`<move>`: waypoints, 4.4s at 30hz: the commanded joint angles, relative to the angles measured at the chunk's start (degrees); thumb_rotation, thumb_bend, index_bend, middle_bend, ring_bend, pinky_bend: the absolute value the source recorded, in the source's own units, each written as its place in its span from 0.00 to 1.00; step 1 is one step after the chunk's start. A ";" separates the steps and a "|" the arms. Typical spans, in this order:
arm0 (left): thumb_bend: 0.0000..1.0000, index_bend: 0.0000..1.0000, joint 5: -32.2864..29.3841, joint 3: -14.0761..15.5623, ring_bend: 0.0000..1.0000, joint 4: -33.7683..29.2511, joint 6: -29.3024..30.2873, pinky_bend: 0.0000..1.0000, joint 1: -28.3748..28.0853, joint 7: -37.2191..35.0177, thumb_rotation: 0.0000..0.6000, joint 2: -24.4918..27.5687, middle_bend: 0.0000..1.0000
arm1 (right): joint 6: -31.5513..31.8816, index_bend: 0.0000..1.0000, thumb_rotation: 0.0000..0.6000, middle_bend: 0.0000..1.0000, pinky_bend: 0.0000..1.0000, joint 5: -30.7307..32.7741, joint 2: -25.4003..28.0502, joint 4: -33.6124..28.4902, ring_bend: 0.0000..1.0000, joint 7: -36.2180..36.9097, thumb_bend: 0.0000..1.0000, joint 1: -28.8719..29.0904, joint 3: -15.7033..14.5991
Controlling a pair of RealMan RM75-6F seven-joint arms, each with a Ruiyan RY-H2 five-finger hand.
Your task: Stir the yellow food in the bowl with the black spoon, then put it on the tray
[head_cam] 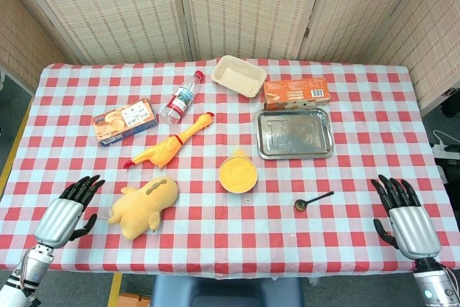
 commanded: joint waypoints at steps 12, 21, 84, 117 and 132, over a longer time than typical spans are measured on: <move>0.48 0.00 2.27 0.86 0.00 0.53 3.00 0.16 1.18 -5.58 1.00 2.50 0.00 | -19.32 0.40 1.00 0.00 0.00 3.21 -12.31 8.18 0.00 -5.69 0.33 10.84 6.76; 0.48 0.00 3.33 1.38 0.00 1.03 4.70 0.16 2.02 -9.34 1.00 4.08 0.00 | -24.69 0.49 1.00 0.00 0.00 6.06 -21.89 16.42 0.00 -10.30 0.33 14.71 8.87; 0.48 0.00 2.76 1.09 0.00 1.96 2.67 0.16 1.25 -10.15 1.00 3.70 0.00 | -27.44 0.60 1.00 0.04 0.03 9.71 -25.39 21.70 0.00 -9.48 0.33 16.34 8.87; 0.48 0.00 6.97 2.73 0.00 3.34 3.66 0.16 0.19 -17.13 1.00 4.92 0.00 | -25.10 0.58 1.00 0.06 0.03 37.97 -40.19 14.06 0.00 -44.89 0.33 40.09 25.33; 0.48 0.00 6.73 2.93 0.00 3.74 3.51 0.16 0.04 -17.60 1.00 4.91 0.00 | -22.55 0.34 1.00 0.06 0.03 43.66 -37.26 9.67 0.00 -47.65 0.33 41.64 23.68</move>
